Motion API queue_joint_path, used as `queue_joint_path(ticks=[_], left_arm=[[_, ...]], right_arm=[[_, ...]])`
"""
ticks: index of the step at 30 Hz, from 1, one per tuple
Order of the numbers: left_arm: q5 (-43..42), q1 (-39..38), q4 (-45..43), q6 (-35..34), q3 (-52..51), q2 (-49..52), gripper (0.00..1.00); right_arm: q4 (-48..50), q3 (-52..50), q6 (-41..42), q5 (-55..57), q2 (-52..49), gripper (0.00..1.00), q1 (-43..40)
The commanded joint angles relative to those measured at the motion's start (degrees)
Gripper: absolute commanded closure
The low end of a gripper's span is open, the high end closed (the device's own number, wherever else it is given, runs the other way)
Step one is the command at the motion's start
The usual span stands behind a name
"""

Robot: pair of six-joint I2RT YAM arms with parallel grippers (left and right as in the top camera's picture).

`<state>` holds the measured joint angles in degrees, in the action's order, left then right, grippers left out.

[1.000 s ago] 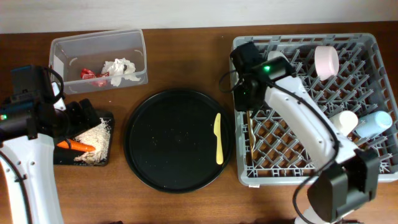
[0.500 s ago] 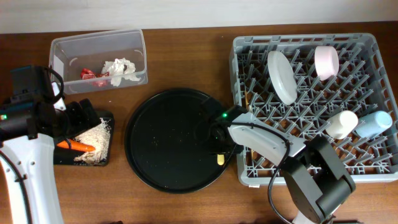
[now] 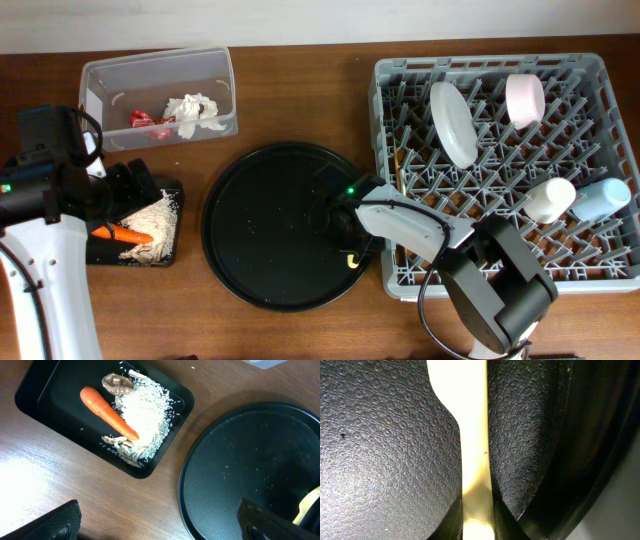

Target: Sort waste into correct bins and load items into the dishwasher rack

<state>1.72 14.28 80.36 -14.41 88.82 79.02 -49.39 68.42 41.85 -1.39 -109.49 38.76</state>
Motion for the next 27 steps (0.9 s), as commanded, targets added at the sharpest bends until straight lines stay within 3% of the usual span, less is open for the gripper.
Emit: queue_joint_path(ticks=[1,7,8,10,17,19,21,22,27], left_arm=[[-0.4,0.3,-0.1,-0.1,-0.2,-0.2,0.01],[-0.4,0.3,-0.1,-0.1,-0.2,-0.2,0.01],[-0.4,0.3,-0.1,-0.1,-0.2,-0.2,0.01],[-0.4,0.3,0.0,-0.1,-0.2,-0.2,0.01],[-0.4,0.3,-0.1,-0.1,-0.2,-0.2,0.01],[-0.4,0.3,0.1,-0.1,-0.2,-0.2,0.01],[-0.4,0.3,0.0,-0.1,-0.2,-0.2,0.01],[-0.4,0.3,0.1,-0.1,-0.2,-0.2,0.01],[-0.4,0.3,0.1,-0.1,-0.2,-0.2,0.01]], right_arm=[[-1.3,0.9,0.4,3.2,-0.4,0.88,0.4],[-12.4,14.3,-4.1,9.0,4.6,0.87,0.2],[-12.4,14.4,-4.1,8.9,4.6,0.81,0.2],[-11.9,12.2,-1.7,8.0,3.9,0.62,0.2],[-0.6,1.3,0.7,4.4,-2.4,0.56,0.2],[-0.5,1.2,0.7,3.9,-4.4,0.60,0.3],[-0.5,1.2,0.7,2.5,-4.8,0.89,0.3],[-0.5,1.2,0.7,2.0,-4.8,0.93,0.3],[-5.1,5.7,0.4,5.1,-2.1,0.96,0.2]])
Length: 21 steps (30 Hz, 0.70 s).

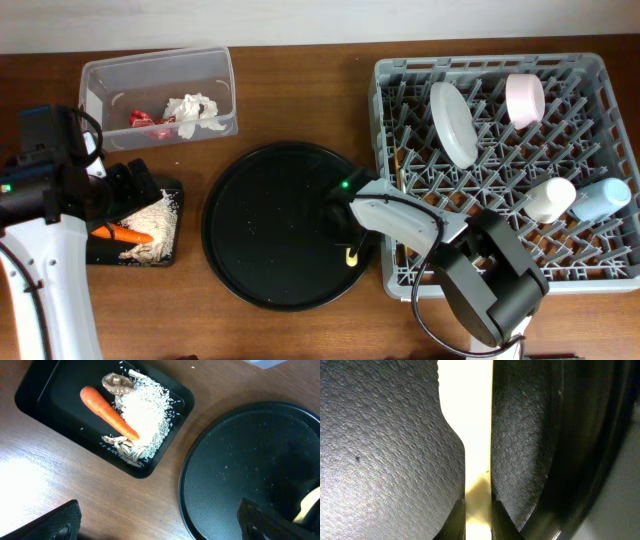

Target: Sort waste into correct bins and load items into the dishwasher rack

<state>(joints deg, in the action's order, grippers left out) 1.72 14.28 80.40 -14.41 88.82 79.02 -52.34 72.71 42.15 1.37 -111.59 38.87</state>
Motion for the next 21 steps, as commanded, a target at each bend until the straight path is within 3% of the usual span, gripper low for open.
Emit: queue_joint_path(ticks=[1,5,6,7,10,18,21], left_arm=[[-0.4,0.3,0.0,-0.1,-0.2,-0.2,0.01],[-0.4,0.3,0.0,-0.1,-0.2,-0.2,0.01],[-0.4,0.3,0.0,-0.1,-0.2,-0.2,0.01],[-0.4,0.3,0.0,-0.1,-0.2,-0.2,0.01],[-0.4,0.3,0.0,-0.1,-0.2,-0.2,0.01],[-0.4,0.3,0.1,-0.1,-0.2,-0.2,0.01],[-0.4,0.3,0.1,-0.1,-0.2,-0.2,0.01]], right_arm=[[-2.8,2.1,0.1,2.6,0.9,0.95,0.1],[-3.5,2.6,-0.1,3.8,4.7,0.94,0.1],[-3.8,2.6,-0.1,3.8,4.7,0.89,0.1],[-3.8,2.6,0.0,3.6,4.7,0.66,0.1],[-2.7,1.7,1.7,2.0,2.4,0.52,1.2],[-0.7,-2.3,11.1,0.5,-3.2,0.51,3.8],[-0.3,-2.4,11.1,-1.1,-3.2,0.66,3.9]])
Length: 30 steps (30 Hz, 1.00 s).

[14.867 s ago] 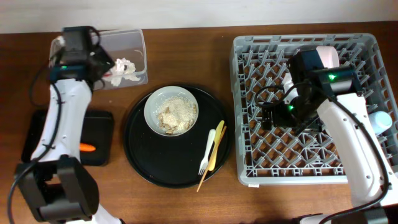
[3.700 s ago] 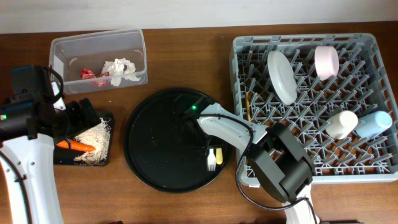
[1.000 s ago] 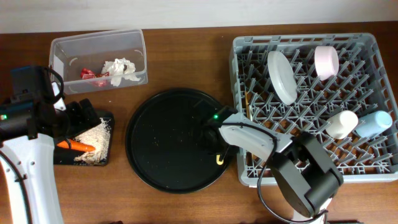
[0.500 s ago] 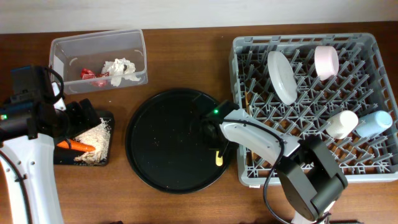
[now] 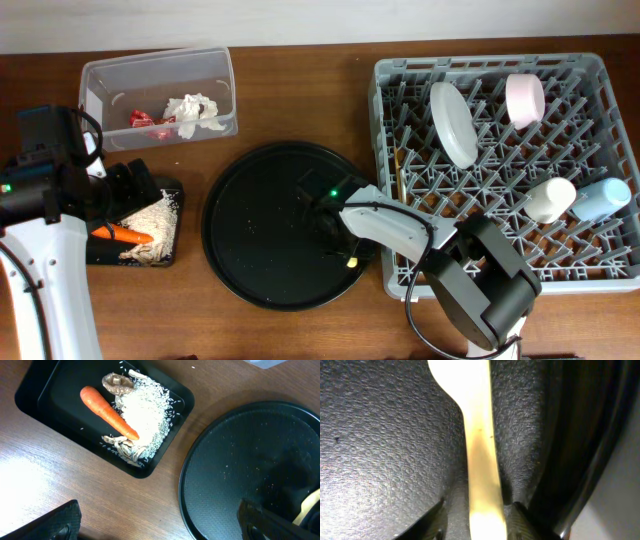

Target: Sort waste into correct bins and load items into the dishwasher rack

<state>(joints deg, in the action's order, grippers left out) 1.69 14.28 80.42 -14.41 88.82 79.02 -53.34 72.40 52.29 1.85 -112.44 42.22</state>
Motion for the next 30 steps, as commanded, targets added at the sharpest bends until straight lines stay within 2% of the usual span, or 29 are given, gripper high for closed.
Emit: queue_joint_path(ticks=[1,7,14,16,20,21,22,25,27,30], left_arm=[[-0.4,0.3,0.1,-0.1,-0.2,-0.2,0.01],[-0.4,0.3,0.2,-0.1,-0.2,-0.2,0.01],[-0.4,0.3,0.2,-0.1,-0.2,-0.2,0.01],[-0.4,0.3,0.2,-0.1,-0.2,-0.2,0.01],[-0.4,0.3,0.2,-0.1,-0.2,-0.2,0.01],[-0.4,0.3,0.2,-0.1,-0.2,-0.2,0.01],[-0.4,0.3,0.2,-0.1,-0.2,-0.2,0.01],[-0.4,0.3,0.2,-0.1,-0.2,-0.2,0.01],[-0.4,0.3,0.2,-0.1,-0.2,-0.2,0.01],[-0.4,0.3,0.2,-0.1,-0.2,-0.2,0.01]], right_arm=[[0.7,-2.1,1.0,-1.7,-2.4,0.72,0.6],[1.8,-2.1,0.9,-1.6,-2.4,0.85,0.6],[0.3,-2.0,0.1,0.5,2.9,0.85,0.5],[-0.3,-1.4,-2.6,0.6,4.7,0.85,0.5],[-6.3,3.3,-4.0,5.5,7.2,0.84,0.5],[-6.3,3.3,-4.0,5.2,7.2,0.78,0.5],[-6.0,3.3,-3.8,4.2,7.1,0.69,0.5],[-4.9,2.0,-2.3,3.3,6.2,0.63,0.6],[-1.1,-0.9,-2.3,0.0,4.4,0.63,0.6],[-0.6,-1.8,-2.3,-0.2,1.4,0.62,0.6]])
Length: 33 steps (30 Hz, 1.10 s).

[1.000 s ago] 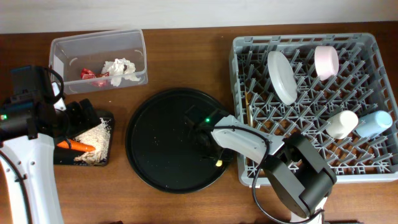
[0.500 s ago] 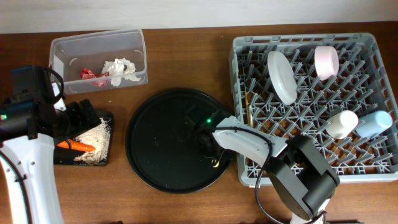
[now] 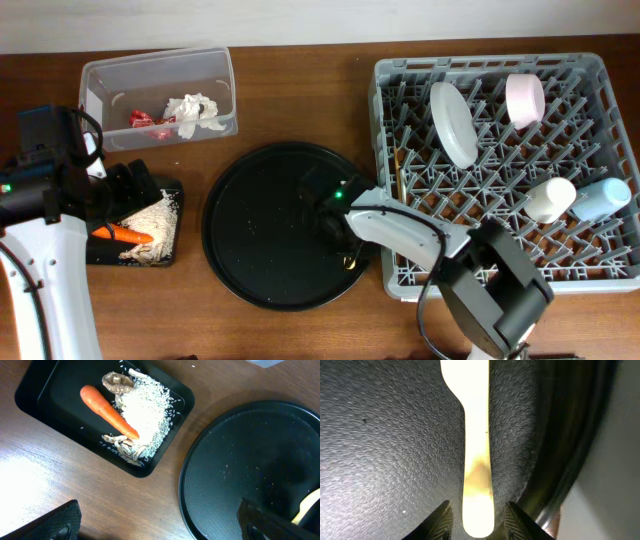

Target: Sort waste into correct bins and load items into the dishwasher rack

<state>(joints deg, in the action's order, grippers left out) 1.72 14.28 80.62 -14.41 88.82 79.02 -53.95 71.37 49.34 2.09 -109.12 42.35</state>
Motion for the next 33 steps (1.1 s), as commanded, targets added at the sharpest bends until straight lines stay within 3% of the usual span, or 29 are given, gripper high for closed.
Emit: queue_joint_path(ticks=[1,6,8,13,22,33], left_arm=[[-0.4,0.3,0.0,-0.1,-0.2,-0.2,0.01],[-0.4,0.3,0.0,-0.1,-0.2,-0.2,0.01],[-0.4,0.3,0.0,-0.1,-0.2,-0.2,0.01],[-0.4,0.3,0.0,-0.1,-0.2,-0.2,0.01],[-0.4,0.3,0.0,-0.1,-0.2,-0.2,0.01],[-0.4,0.3,0.0,-0.1,-0.2,-0.2,0.01]], right_arm=[[0.0,-1.1,1.0,-0.4,-2.6,0.62,0.5],[1.3,-3.3,1.7,-3.7,-3.8,0.64,0.8],[0.8,-3.3,2.0,-6.0,-3.8,0.74,0.8],[0.9,-3.3,2.0,-6.0,-3.8,0.81,0.8],[0.0,-2.4,2.0,-4.0,-1.6,0.81,0.8],[-7.7,7.1,-1.1,1.2,-0.8,0.81,0.8]])
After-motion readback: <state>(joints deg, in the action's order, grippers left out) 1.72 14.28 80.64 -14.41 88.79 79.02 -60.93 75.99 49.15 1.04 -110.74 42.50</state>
